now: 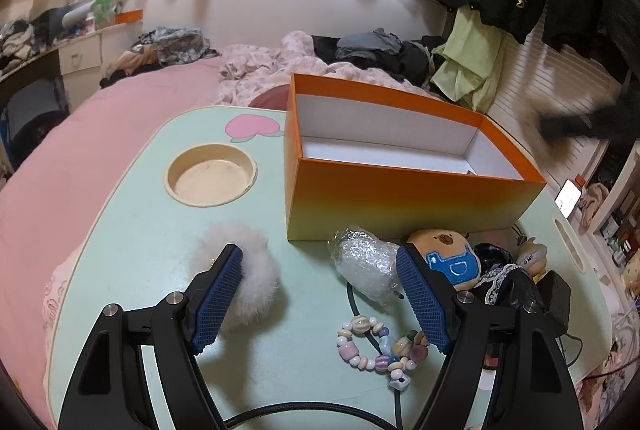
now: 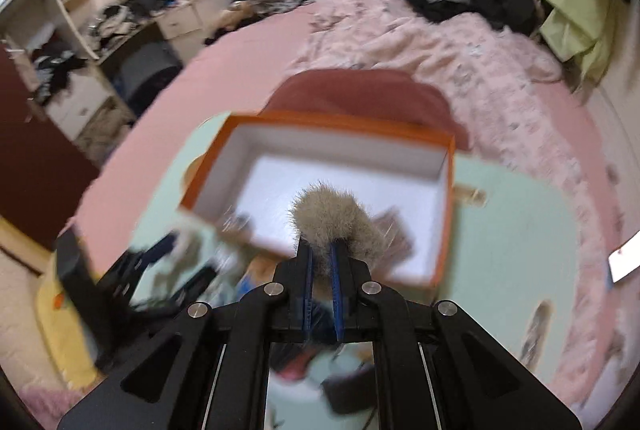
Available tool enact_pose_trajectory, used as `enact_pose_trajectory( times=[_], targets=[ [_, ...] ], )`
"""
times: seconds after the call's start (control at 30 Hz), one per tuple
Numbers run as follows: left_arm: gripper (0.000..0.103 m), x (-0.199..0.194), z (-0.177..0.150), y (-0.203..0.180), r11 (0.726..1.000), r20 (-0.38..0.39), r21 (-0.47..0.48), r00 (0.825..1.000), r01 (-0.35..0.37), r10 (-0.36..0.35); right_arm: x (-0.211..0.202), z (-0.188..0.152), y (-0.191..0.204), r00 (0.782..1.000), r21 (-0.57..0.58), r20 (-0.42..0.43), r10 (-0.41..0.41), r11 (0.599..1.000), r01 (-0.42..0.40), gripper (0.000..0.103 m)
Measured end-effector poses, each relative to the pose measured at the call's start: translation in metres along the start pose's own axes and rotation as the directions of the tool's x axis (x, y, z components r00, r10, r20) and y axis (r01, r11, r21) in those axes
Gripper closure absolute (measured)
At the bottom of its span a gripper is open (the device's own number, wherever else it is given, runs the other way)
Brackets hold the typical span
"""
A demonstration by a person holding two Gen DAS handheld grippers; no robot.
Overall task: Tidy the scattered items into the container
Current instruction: 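Grasp the beige fluffy pompom with the right gripper, set it on the table, then reach the left gripper into the box toward the brown card box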
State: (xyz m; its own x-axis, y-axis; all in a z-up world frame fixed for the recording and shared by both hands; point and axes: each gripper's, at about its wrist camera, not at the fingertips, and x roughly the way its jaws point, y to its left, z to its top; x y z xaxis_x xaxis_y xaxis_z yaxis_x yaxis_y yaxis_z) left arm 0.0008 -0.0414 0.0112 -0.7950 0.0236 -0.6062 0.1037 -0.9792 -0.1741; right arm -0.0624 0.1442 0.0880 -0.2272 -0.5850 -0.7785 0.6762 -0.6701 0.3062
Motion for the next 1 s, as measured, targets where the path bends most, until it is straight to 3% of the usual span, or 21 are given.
enact_pose_trajectory(
  times=[0.17,0.27,0.33,0.37,0.47,0.7,0.87,0.93,1.0],
  targets=[
    [0.025,0.003,0.003,0.007,0.996,0.003,-0.071,0.998,-0.061,0.061,0.021,-0.038,-0.004,0.996,0.041,-0.088,0.034,0.999,-0.031,0.094],
    [0.024,0.007,0.007,0.009,0.992,0.001,-0.106,0.998,-0.064,0.065,0.038,-0.049,-0.008,0.996,0.057,-0.087,-0.02,0.998,0.025,0.092],
    [0.023,0.013,0.011,0.007,0.991,-0.007,-0.105,0.996,-0.087,0.087,0.049,-0.055,-0.009,0.993,0.051,-0.092,-0.071,0.996,0.076,0.084],
    [0.023,0.015,0.013,0.007,0.991,-0.008,-0.1,0.996,-0.093,0.093,0.053,-0.057,-0.01,0.993,0.051,-0.093,-0.077,0.995,0.082,0.078],
    [0.023,0.019,0.016,0.003,0.992,-0.021,-0.076,0.995,-0.099,0.097,0.052,-0.061,-0.01,0.997,0.067,-0.06,-0.057,0.996,0.061,0.076],
    [0.023,-0.002,0.014,0.003,0.997,-0.011,-0.073,0.999,-0.039,0.038,0.009,-0.076,-0.021,0.992,0.126,0.125,0.004,0.992,-0.02,0.076],
    [0.023,-0.018,0.043,-0.009,0.999,-0.022,-0.028,1.0,-0.018,0.017,0.006,-0.085,-0.024,0.991,0.161,0.13,-0.023,0.987,0.002,0.076],
    [0.023,-0.02,0.061,-0.02,0.999,-0.05,0.019,0.998,0.046,-0.045,0.008,-0.087,-0.025,0.992,0.17,0.124,0.0,0.985,-0.022,0.076],
    [0.023,-0.012,0.081,-0.039,0.984,-0.143,0.088,0.98,0.153,-0.139,0.01,-0.089,-0.027,0.993,0.186,0.114,0.016,0.982,-0.037,0.076]
  ],
)
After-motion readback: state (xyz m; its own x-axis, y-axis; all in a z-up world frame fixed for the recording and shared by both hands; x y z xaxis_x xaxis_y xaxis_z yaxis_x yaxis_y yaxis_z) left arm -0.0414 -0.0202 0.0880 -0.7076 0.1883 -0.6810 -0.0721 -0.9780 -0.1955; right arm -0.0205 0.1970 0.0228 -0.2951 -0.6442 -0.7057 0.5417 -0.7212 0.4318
